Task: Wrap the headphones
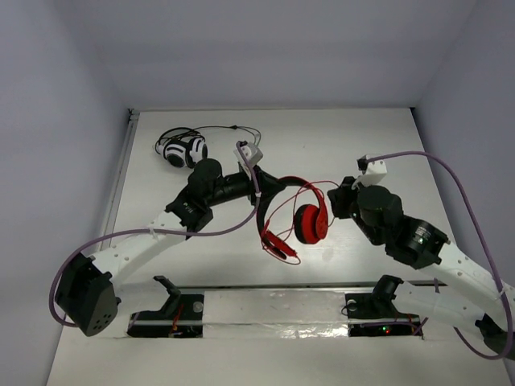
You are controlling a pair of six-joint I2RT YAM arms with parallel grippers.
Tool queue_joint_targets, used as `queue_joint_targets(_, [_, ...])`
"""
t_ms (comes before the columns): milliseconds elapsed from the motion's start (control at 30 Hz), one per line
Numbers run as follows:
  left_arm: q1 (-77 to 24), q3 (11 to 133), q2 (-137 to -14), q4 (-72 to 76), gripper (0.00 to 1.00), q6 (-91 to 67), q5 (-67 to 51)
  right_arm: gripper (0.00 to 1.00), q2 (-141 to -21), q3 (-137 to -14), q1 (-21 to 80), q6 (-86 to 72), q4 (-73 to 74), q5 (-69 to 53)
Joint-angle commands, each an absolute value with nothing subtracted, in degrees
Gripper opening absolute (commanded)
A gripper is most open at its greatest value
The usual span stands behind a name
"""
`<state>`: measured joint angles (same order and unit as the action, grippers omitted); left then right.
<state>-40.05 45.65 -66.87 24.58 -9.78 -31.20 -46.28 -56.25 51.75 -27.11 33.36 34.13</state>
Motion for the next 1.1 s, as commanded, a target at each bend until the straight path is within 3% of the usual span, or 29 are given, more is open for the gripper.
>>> queue_joint_targets(0, [-39.4, 51.3, -64.5, 31.8, 0.0, -15.7, -33.3, 0.17, -43.8, -52.5, 51.5, -26.2, 18.2, 30.0])
queue_joint_targets(67, [-39.4, 52.7, -64.3, 32.0, 0.0, -18.0, -32.3, 0.24, -43.8, -50.5, 51.5, -26.4, 14.6, 29.6])
queue_joint_targets(233, [-38.8, 56.5, -63.4, 30.1, 0.0, -21.2, -30.2, 0.3, -45.0, -46.7, 51.5, -27.8, 6.0, 28.4])
queue_joint_targets(300, [-38.8, 57.7, -63.3, 29.3, 0.0, -22.8, -30.5, 0.38, -44.9, -44.0, 51.5, -27.9, 3.0, 27.4])
queue_joint_targets(533, [-36.1, 61.3, -62.8, 26.6, 0.0, -30.1, -30.9, 0.4, -44.4, -36.4, 50.3, -28.7, -8.8, 22.9])
queue_joint_targets(633, [-35.5, 63.0, -63.0, 26.3, 0.0, -32.8, -29.1, 0.48, -45.3, -33.8, 49.7, -28.5, -12.1, 21.4])
queue_joint_targets(967, [-35.0, 67.1, -63.0, 22.8, 0.0, -35.3, -21.3, 0.47, -48.1, -28.9, 49.2, -30.0, -17.9, 19.9])
queue_joint_targets(1067, [-35.0, 67.1, -63.2, 23.3, 0.0, -36.8, -20.3, 0.42, -49.0, -27.3, 49.2, -31.1, -19.8, 18.4])
